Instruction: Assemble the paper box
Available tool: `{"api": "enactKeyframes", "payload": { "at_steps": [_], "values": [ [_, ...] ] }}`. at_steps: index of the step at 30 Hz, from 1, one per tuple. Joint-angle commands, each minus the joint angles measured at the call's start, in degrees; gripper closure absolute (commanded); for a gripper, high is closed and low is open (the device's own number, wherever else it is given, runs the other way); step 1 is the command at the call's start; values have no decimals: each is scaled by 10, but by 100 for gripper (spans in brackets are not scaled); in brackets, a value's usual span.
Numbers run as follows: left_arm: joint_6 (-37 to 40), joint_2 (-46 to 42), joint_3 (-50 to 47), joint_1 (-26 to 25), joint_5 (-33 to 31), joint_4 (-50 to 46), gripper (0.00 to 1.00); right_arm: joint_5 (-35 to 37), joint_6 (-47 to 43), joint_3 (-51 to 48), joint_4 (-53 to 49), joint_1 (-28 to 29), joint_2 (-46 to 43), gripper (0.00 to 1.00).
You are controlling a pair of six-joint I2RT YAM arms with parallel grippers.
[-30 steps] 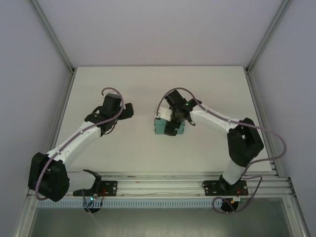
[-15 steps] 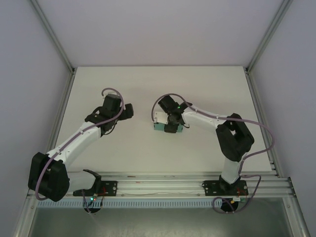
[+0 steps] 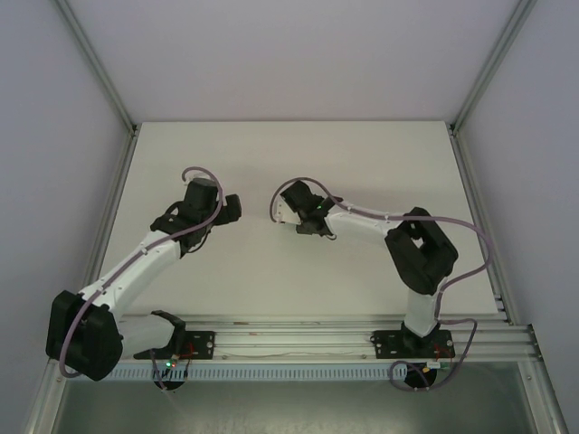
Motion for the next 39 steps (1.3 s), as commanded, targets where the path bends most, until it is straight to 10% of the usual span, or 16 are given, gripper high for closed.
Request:
{"api": "enactKeyframes", "payload": {
  "at_steps": [1, 10, 25, 39],
  "values": [
    [-11, -13, -13, 7, -20, -9, 0, 43, -3, -4, 9, 7, 10, 33],
    [-9, -15, -13, 7, -13, -2, 0, -2, 46, -31, -41, 27, -31, 0],
    [0, -12, -11, 5, -16, 20, 0, -104, 127, -98, -41, 23, -182, 0],
    [109, 20, -128, 179, -33, 337, 0, -57, 606, -326, 241, -292, -398, 0]
  ]
}}
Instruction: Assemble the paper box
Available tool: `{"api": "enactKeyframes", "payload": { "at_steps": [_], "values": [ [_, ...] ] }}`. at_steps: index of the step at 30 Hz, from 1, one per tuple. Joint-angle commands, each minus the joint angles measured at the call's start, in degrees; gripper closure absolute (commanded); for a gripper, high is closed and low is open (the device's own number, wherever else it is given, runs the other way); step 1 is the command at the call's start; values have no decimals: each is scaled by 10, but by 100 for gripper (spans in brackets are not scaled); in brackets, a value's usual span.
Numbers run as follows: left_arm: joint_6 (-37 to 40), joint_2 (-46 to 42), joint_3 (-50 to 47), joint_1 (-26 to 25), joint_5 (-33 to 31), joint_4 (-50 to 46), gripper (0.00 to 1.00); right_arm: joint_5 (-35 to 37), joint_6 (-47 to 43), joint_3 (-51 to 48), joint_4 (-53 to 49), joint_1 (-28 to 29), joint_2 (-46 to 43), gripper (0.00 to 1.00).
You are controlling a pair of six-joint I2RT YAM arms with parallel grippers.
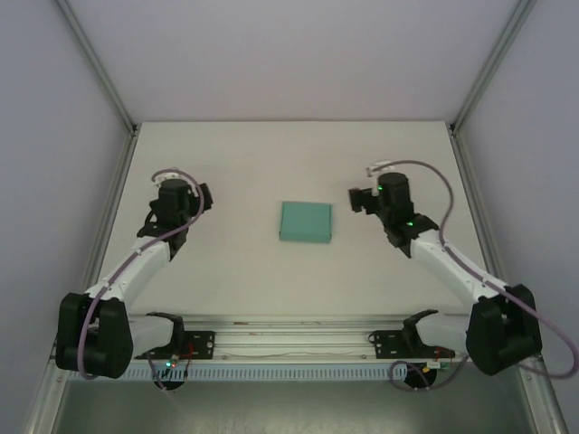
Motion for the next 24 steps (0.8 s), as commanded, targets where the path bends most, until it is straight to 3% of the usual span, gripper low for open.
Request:
{"api": "enactKeyframes", "payload": {
  "at_steps": [1, 4, 8, 10, 13, 15, 19, 21, 23, 24],
  "values": [
    [44, 23, -39, 26, -16, 129, 0, 44, 120, -65, 74, -43, -11, 0],
    [75, 55, -89, 36, -36, 234, 0, 74, 108, -129, 145, -76, -12, 0],
    [113, 111, -152, 38, -59, 406, 0, 48, 107, -211, 294, -126, 2, 0],
    [113, 114, -134, 40, -61, 374, 0, 37, 98, -234, 365, -138, 28, 0],
    [138, 164, -170, 39, -44, 508, 0, 64, 93, -236, 422, -143, 59, 0],
    [138, 160, -153, 39, -16, 459, 0, 64, 114, -248, 477, -152, 80, 0],
    [139, 161, -157, 42, -10, 470, 0, 35, 98, -263, 656, -157, 214, 0],
    [139, 161, -157, 42, -9, 469, 0, 23, 111, -197, 449, -162, 170, 0],
    [140, 162, -159, 42, -10, 474, 0, -13, 128, -205, 512, -190, 197, 0],
    [139, 161, -158, 42, -9, 471, 0, -11, 130, -202, 491, -190, 188, 0]
  ]
}}
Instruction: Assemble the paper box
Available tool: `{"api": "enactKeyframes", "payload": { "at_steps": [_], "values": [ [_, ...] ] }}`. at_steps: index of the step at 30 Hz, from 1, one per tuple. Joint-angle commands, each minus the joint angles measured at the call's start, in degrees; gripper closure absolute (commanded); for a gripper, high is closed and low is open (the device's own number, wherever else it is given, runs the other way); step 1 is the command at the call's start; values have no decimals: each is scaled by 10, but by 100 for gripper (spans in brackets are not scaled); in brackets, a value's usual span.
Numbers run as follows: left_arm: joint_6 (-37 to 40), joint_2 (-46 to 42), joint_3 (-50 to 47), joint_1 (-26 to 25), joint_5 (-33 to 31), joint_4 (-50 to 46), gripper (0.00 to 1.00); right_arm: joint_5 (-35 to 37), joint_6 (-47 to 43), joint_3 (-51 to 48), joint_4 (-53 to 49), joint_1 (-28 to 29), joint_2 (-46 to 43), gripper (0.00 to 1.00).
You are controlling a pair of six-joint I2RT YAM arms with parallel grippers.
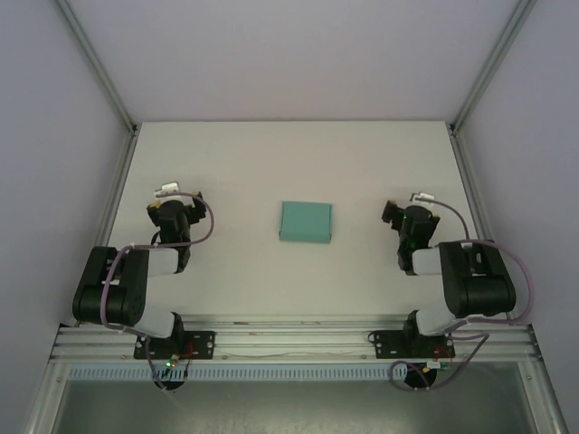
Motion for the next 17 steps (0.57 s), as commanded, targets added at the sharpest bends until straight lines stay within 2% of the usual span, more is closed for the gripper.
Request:
{"api": "enactKeyframes", "payload": {
  "at_steps": [1, 3, 17],
  "values": [
    [9, -1, -5, 6, 6, 25, 0, -19, 21, 30, -20, -16, -16, 0],
    [10, -1, -6, 6, 6, 26, 0, -20, 19, 18, 16, -16, -7, 0],
    [10, 0, -6, 5, 6, 27, 0, -22, 19, 23, -1, -16, -11, 0]
  ]
}}
